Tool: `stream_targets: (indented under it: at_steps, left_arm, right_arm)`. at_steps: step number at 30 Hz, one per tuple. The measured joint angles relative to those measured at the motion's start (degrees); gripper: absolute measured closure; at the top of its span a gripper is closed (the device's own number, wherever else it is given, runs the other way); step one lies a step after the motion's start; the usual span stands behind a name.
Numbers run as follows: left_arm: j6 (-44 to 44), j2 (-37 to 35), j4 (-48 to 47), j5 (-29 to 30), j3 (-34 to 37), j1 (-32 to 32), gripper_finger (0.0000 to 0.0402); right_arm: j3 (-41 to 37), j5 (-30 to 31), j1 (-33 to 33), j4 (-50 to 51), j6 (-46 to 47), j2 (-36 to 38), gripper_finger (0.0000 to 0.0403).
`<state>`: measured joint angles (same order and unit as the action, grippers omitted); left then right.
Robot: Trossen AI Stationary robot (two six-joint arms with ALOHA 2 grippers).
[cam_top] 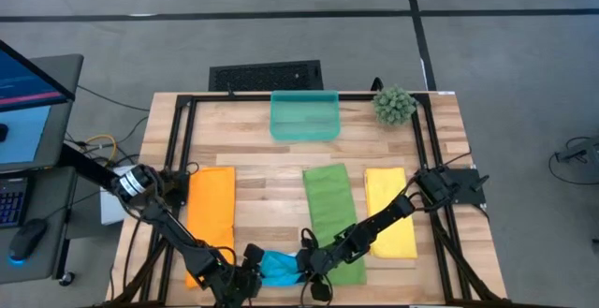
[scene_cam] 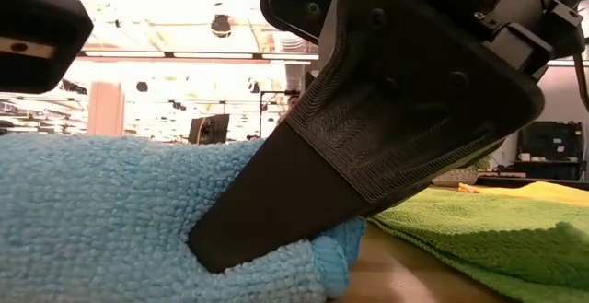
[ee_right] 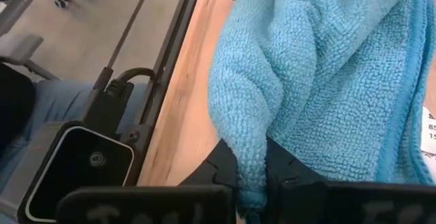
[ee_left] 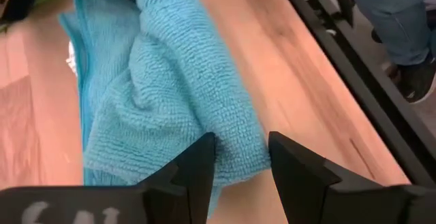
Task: Roll microfiber towels into tight, uniform cylinder then place into a basket
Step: Roll the blue towel
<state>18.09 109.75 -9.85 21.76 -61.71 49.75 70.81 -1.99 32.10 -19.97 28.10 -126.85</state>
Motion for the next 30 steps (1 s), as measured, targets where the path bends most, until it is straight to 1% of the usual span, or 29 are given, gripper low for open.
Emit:
stream_targets:
  at_steps: [3,8,10,12,17,21,24,25,27,30]
  left_arm:
    - [-0.32,0.00,-0.08,0.17,0.00,-0.56,0.0271]
    - [-2.03,0.00,-0.72,2.97,0.00,-1.30,0.0262]
    - [-3.49,0.00,-0.56,4.23,0.00,-1.45,0.0257]
    - [-5.35,0.02,0.17,4.22,0.00,-1.62,0.0253]
    - [-5.44,0.02,0.78,0.41,0.00,-2.47,0.0235]
    - [-3.35,0.02,0.80,-4.22,-0.02,-3.16,0.0204]
    - [-2.41,0.02,0.82,-5.93,-0.04,-3.61,0.0182]
    - [-2.43,0.02,0.83,-5.45,-0.04,-3.78,0.0176]
    - [-2.03,0.02,0.34,-2.08,-0.04,-3.95,0.0170]
    - [-1.69,0.02,-2.29,1.41,-0.04,-4.55,0.0170]
  right_arm:
    - [0.00,0.08,0.00,-0.15,0.02,0.00,0.0367]
    - [0.00,-0.75,0.00,-0.22,0.49,0.00,0.0363]
    - [0.00,-0.77,0.00,-0.22,0.50,0.00,0.0363]
    - [0.02,-0.81,0.00,-0.20,0.50,0.00,0.0365]
    - [0.04,-0.91,-0.05,-0.19,0.50,0.00,0.0364]
    - [0.04,-1.10,-0.11,-0.17,0.50,0.00,0.0365]
    - [0.04,-1.10,-0.11,-0.18,0.50,0.00,0.0365]
    - [0.04,-1.10,-0.11,-0.18,0.50,0.00,0.0365]
    - [0.04,-1.09,-0.11,-0.20,0.50,0.00,0.0364]
    - [0.05,-1.09,-0.11,-0.21,0.53,0.00,0.0364]
